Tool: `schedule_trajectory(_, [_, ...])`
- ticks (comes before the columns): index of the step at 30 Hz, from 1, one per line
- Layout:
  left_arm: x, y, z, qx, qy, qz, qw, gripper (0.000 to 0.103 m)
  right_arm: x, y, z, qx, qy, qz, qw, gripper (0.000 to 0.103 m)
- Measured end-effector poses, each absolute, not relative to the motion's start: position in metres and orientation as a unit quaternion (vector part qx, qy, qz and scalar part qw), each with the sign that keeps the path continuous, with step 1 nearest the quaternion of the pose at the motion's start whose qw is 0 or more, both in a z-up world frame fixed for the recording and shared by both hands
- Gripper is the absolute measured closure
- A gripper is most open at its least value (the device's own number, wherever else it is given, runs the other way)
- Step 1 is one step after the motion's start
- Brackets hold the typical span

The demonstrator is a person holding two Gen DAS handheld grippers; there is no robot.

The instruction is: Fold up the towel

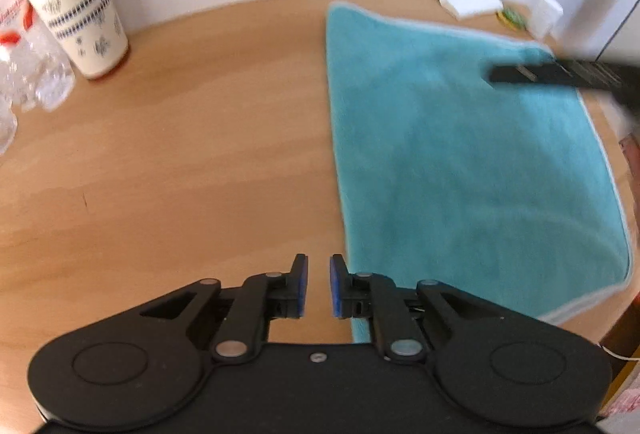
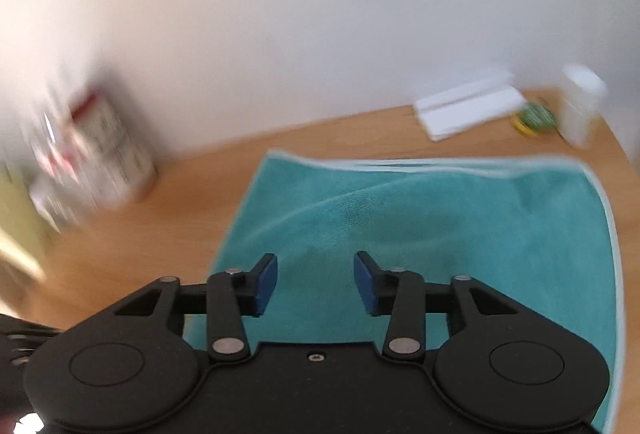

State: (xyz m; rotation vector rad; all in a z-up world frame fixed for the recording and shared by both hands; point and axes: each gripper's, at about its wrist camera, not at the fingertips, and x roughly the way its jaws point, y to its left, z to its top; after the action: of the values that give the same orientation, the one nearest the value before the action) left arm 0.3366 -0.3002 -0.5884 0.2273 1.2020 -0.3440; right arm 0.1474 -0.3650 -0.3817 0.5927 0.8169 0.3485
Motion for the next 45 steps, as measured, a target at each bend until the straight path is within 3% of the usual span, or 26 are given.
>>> schedule_trajectory(1, [0.346,-0.300,-0.585,0.109,0.557,-0.156,0.809,0.086,0.138,-0.373,-0.382,0.318,0.378,0.154,0.856,0.048])
schedule_trajectory(4, [0.368,-0.301,-0.579,0.103,0.544,-0.157,0.818,0.086,0.111,-0.397,-0.395,0.453,0.393,0.099,0.794,0.046])
schedule_trajectory(7, [0.377,-0.298,-0.569,0.103,0.538,-0.165,0.820,0.085,0.107,-0.399,-0.401,0.467,0.423,0.103,0.770,0.046])
schedule_trajectory(14, [0.388,-0.306,-0.556,0.113,0.529,-0.206,0.816,0.066,0.094,-0.375,-0.385,0.357,0.448,0.126,0.810,0.046])
schedule_trajectory(21, [0.417,-0.327,-0.568,0.128,0.533,-0.197,0.813,0.066,0.087,-0.361,-0.406,0.215,0.504,0.057,0.834,0.046])
schedule_trajectory(28, [0.442,-0.335,-0.572,0.125,0.524,-0.180,0.823,0.058,0.070,-0.363,-0.424,0.173,0.533,0.031,0.827,0.050])
schedule_trajectory(33, [0.456,-0.340,-0.575,0.113,0.514,-0.186,0.830,0.058,0.064,-0.356,-0.424,0.126,0.533,0.038,0.836,0.054])
schedule_trajectory(35, [0.455,-0.343,-0.573,0.123,0.503,-0.191,0.834,0.065,0.063,-0.355,-0.424,0.120,0.532,0.039,0.837,0.054])
schedule_trajectory(37, [0.451,-0.345,-0.571,0.132,0.498,-0.205,0.833,0.088,0.062,-0.355,-0.424,0.116,0.530,0.040,0.839,0.054])
schedule_trajectory(39, [0.445,-0.349,-0.569,0.163,0.485,-0.199,0.836,0.096,0.062,-0.356,-0.423,0.116,0.531,0.044,0.838,0.054])
schedule_trajectory(45, [0.429,-0.343,-0.559,0.231,0.466,-0.174,0.836,0.099,0.065,-0.355,-0.421,0.104,0.540,0.065,0.833,0.054])
